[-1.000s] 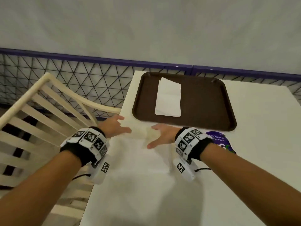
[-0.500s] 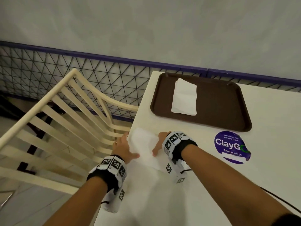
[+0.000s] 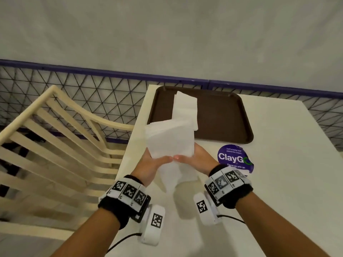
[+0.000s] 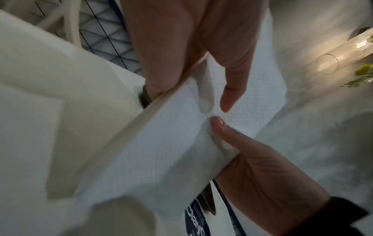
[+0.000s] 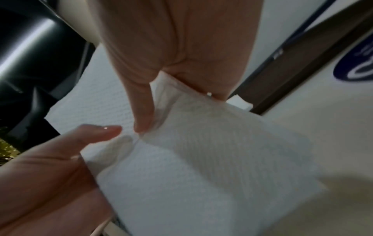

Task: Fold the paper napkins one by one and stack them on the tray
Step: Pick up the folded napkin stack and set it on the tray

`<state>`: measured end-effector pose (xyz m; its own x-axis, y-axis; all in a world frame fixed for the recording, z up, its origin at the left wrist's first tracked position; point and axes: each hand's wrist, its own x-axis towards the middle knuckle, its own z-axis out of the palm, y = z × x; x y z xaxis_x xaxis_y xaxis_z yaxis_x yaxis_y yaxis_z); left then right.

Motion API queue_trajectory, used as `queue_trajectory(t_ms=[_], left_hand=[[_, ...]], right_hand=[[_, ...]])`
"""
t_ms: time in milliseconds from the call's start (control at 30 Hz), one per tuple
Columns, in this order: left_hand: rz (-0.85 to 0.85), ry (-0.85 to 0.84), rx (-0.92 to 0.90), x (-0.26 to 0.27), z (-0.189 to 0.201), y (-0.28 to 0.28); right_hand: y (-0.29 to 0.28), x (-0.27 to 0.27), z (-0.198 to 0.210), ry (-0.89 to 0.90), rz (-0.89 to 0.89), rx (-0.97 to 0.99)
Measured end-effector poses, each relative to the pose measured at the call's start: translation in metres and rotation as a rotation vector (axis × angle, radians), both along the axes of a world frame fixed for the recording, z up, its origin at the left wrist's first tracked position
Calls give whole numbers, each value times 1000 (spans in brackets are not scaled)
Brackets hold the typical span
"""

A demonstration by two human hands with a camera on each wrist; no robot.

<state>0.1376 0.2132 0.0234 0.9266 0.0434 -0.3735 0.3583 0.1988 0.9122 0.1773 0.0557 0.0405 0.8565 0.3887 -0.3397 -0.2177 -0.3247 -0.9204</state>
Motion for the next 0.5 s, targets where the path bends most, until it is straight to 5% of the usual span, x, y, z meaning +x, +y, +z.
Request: queue_trajectory(t_ms=[133,333,500], left_hand=[[-2,-96,92,2,1,-25],[-232,-286,137,-5,-2,-39],[-230,-368,206,-1,10,-43]], right_hand=[[-29,-7,4,-29,-54,46],[-52,-13,-3,37,0,-44],[-51,-7,10,67,-61,179]])
